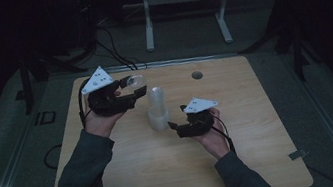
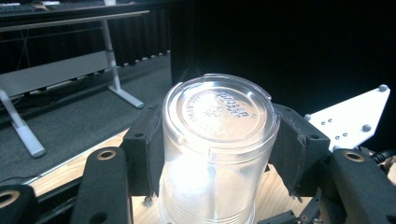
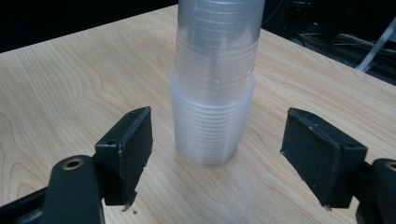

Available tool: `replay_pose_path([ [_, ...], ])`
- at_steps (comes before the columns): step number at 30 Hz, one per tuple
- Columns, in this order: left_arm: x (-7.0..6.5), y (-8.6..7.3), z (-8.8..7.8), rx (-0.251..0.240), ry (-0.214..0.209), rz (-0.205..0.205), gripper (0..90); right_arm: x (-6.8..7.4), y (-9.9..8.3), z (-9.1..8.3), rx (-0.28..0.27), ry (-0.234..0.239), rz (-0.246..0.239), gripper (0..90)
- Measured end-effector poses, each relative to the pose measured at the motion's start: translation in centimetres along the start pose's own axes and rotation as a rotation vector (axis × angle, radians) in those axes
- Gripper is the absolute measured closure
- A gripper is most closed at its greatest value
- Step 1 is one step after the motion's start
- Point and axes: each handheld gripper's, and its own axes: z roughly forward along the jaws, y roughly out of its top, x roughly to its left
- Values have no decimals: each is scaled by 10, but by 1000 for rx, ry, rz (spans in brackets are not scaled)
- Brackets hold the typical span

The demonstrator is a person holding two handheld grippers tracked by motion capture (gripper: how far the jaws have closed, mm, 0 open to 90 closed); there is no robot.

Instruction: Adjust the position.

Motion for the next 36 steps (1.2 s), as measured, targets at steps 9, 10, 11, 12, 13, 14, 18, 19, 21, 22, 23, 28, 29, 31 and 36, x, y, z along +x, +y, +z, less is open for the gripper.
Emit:
replay_pose_path([
  [9, -3, -6, -8, -11, -11, -2, 409, 2, -5, -3, 5, 9, -4, 244],
  [10, -4, -7, -9, -12, -9, -1, 409, 2, -5, -3, 3, 9, -5, 244],
  [11, -4, -8, -10, -16, -9, -3, 409, 2, -5, -3, 3, 10, -6, 243],
  [12, -4, -8, -11, -16, -9, -3, 409, 2, -5, -4, 1, 11, -8, 243],
  [13, -4, -9, -11, -14, -9, -2, 409, 2, -5, -4, 2, 11, -10, 243],
  [14, -4, -10, -12, -13, -8, -4, 410, 1, -5, -4, 2, 10, -13, 243],
  [18, -5, -16, -13, -9, -11, -12, 410, 1, -5, -6, -3, 10, -13, 243],
  [19, -5, -18, -13, -8, -11, -15, 409, 1, -6, -6, -3, 11, -15, 243],
  [21, -5, -21, -14, -6, -12, -17, 409, 1, -7, -7, 1, 10, -17, 243],
  [22, -6, -22, -14, -7, -12, -19, 409, 1, -7, -7, 1, 10, -15, 244],
  [23, -6, -24, -14, -9, -11, -21, 409, 1, -8, -7, -1, 9, -14, 243],
  [28, -6, -30, -14, -18, -15, -32, 409, 1, -9, -7, 4, 10, -4, 252],
  [29, -5, -34, -13, -17, -17, -37, 409, 1, -9, -7, 5, 11, -4, 252],
  [31, -5, -38, -12, -10, -16, -42, 409, 1, -10, -8, 8, 11, -9, 253],
  [36, -5, -46, -10, 0, -20, -47, 409, 2, -10, -10, 5, 12, -15, 253],
])
